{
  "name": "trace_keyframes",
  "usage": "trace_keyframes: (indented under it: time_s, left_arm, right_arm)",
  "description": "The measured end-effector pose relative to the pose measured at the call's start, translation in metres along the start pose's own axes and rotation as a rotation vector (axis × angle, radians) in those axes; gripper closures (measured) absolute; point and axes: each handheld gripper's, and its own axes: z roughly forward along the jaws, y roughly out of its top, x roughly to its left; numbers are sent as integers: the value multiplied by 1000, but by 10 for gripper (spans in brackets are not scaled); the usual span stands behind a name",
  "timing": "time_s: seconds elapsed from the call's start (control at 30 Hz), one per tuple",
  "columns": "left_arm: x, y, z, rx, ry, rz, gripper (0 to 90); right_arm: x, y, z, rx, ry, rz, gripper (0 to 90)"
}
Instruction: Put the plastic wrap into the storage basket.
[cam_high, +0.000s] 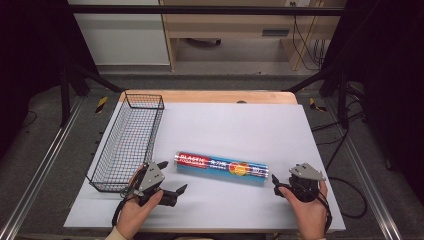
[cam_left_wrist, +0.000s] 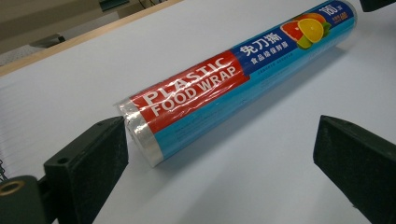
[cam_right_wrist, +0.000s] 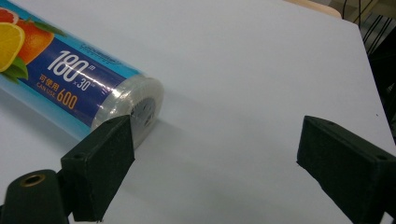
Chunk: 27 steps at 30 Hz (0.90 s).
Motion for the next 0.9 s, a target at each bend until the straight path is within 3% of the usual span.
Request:
trace_keyframes:
  time_s: [0.27, 0.3, 0.37, 0.47, 0.53, 0.57, 0.6, 0.63, 0.67, 0.9]
  left_arm:
    - [0, 1, -2, 10, -3, 22, 36]
    - [0, 2, -3, 12, -4, 29, 36]
    - [0, 1, -4, 13, 0, 38, 37]
    - [0, -1, -5, 27, -5, 52, 38]
    - [0, -1, -5, 28, -5, 50, 38]
    - [1, -1, -5, 28, 2, 46, 38]
    - [1, -1, -5, 28, 2, 46, 38]
    - [2, -1, -6, 26, 3, 40, 38]
    - [2, -1, -7, 27, 5, 42, 38]
    - [1, -1, -6, 30, 4, 44, 38]
  right_arm:
    - [7, 5, -4, -1, 47, -43, 99]
    - [11, 11, -6, -3, 42, -89, 82]
    - [12, 13, -7, 4, 49, -108, 76]
    - [20, 28, -9, 25, 86, -194, 85]
    - [21, 30, -9, 31, 90, -219, 73]
    - [25, 38, -8, 62, 104, -283, 56]
    - [25, 38, -8, 62, 104, -283, 56]
    - [27, 45, -5, 95, 135, -321, 64]
    - [28, 48, -4, 93, 152, -337, 62]
    - [34, 68, 0, 143, 220, -436, 75]
